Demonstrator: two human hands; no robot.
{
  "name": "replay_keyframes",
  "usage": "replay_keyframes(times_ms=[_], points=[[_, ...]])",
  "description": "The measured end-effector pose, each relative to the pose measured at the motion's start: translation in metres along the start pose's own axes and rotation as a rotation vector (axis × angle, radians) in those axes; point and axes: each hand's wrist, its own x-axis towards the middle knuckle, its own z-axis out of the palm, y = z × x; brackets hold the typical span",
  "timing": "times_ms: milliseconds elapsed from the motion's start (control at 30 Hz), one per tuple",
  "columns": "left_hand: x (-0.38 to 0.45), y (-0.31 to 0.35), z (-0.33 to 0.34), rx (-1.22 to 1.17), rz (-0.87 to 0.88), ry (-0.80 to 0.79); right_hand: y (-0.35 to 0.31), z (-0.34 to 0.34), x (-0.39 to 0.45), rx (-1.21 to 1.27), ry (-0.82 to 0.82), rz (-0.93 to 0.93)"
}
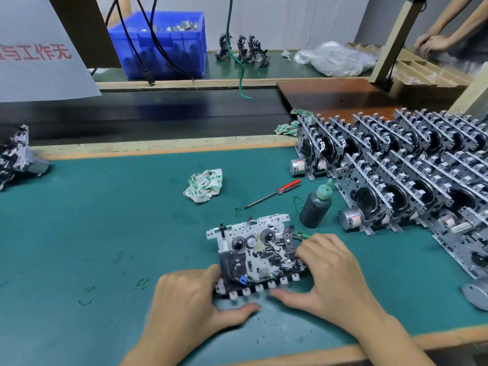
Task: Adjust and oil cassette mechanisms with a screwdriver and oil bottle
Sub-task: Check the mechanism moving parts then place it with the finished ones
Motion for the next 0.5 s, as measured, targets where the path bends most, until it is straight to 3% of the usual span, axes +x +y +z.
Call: replay_keyframes(times_ms=[133,300,500], points=[[0.0006,0.0012,-0.0008,0.021,-0.016,-0.001,-0.0036,0.0013,0.0018,-0.026,0.037,0.031],[-0.0032,0.0010,0.0009,0.028,-0.133,0.026,-0.0008,0.0012,-0.0003,-0.001,-0.071,-0.069],[-0.0014,0.0058,0.0039,0.074,-0.174,0.094,-0.0026,-0.0014,0.0023,0.070,-0.091,-0.030]])
